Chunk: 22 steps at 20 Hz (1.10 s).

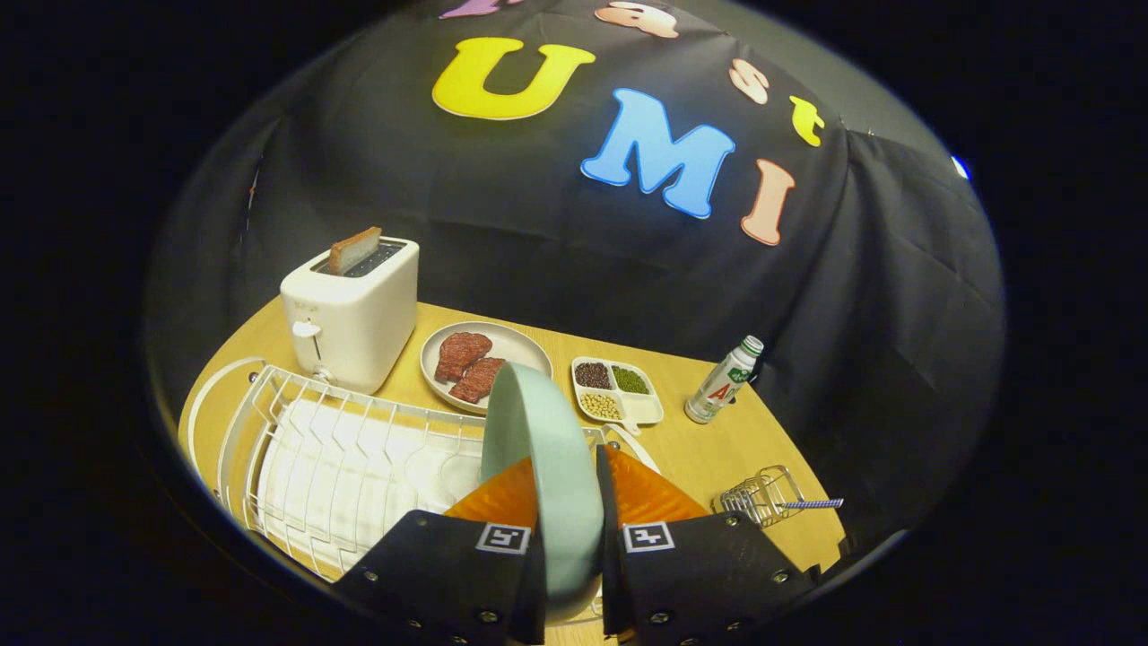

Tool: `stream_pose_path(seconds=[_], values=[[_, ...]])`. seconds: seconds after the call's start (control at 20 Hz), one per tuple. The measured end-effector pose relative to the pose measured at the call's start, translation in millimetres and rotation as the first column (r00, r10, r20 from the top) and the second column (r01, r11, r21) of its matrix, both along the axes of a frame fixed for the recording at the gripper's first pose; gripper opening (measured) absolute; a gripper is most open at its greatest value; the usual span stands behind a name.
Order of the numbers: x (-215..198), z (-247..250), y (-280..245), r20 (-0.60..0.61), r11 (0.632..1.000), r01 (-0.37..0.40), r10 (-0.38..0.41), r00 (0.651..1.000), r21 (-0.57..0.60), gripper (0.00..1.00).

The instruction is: Take the plate from the dish rack, then take the spoon from the basket and place it into the plate.

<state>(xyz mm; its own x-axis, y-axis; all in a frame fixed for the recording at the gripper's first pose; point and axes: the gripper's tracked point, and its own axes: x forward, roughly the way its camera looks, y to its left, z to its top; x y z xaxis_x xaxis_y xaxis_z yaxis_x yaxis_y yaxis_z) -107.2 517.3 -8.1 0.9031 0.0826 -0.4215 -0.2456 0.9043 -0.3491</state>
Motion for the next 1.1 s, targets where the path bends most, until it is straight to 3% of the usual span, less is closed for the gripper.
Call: stream_pose_path(seconds=[0.2, 0.6, 1.1], values=[[-6, 16, -8, 0.055, 0.998, -0.018, 0.022, 0.998, -0.063, 0.24], [-37, 63, -60, 0.147, 0.999, 0.007, 0.000, 0.989, -0.047, 0.23], [-112, 65, -141, 0.102, 1.000, 0.019, -0.019, 0.995, 0.004, 0.23]])
